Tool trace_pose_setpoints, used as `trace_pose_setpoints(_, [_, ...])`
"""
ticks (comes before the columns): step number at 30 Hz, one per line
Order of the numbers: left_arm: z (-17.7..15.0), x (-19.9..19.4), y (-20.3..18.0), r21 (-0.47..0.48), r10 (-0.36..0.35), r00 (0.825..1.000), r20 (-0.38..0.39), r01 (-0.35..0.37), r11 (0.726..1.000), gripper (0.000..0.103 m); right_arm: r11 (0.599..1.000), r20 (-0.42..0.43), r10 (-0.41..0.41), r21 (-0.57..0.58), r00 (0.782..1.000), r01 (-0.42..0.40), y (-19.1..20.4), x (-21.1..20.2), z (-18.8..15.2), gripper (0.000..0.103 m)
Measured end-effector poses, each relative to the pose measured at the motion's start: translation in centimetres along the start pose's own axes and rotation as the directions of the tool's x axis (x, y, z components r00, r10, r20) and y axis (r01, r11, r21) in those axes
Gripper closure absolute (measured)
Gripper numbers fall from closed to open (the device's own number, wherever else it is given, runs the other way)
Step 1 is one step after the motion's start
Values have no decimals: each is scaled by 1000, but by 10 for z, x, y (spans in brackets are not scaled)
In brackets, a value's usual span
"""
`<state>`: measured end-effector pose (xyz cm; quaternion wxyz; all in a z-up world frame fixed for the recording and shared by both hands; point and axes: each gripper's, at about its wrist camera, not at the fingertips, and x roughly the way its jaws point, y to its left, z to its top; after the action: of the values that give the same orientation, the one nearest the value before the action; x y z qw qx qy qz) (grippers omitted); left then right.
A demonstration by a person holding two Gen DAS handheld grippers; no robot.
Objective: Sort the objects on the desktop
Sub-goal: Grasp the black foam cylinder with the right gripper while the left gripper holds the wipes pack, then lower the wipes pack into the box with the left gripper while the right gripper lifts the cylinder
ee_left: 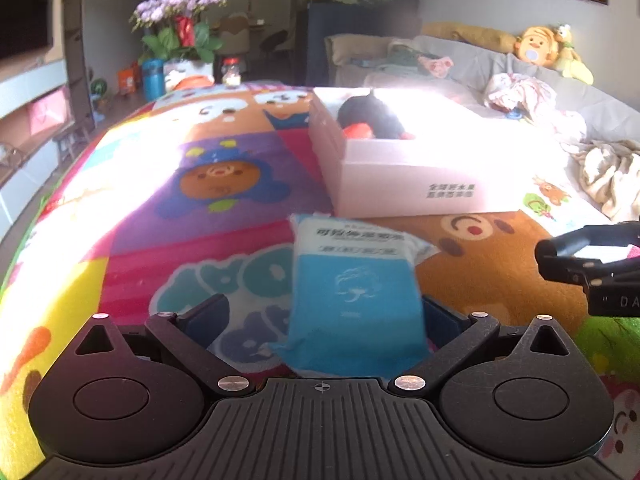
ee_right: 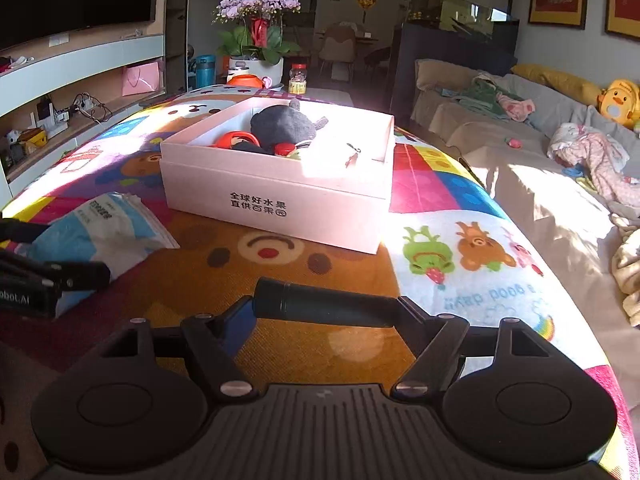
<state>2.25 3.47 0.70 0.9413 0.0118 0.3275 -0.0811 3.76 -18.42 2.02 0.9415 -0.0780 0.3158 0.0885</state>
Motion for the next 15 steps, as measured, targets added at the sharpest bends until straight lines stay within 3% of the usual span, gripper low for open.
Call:
trace_pose_setpoints(2, [5, 0, -6, 7, -10, 1000, -5, 10, 1000, 2, 1000, 6, 0, -5, 1000, 0, -2, -5, -6, 27])
trace_pose_setpoints(4, [9, 1, -12, 25, -6, 1000, -9, 7, 1000, 10, 1000, 11, 23, -5, 1000, -23, -3, -9, -9, 27])
trace_pose_setpoints(9, [14, 9, -22, 61, 39, 998, -45, -36, 997, 43, 997, 26, 80, -8, 996, -80, -4, -16, -13, 27])
trace_pose_setpoints(15, [28, -30, -33, 71, -40, 999, 16, 39, 997, 45, 996, 46, 88, 2, 995, -89, -13, -29, -19, 27])
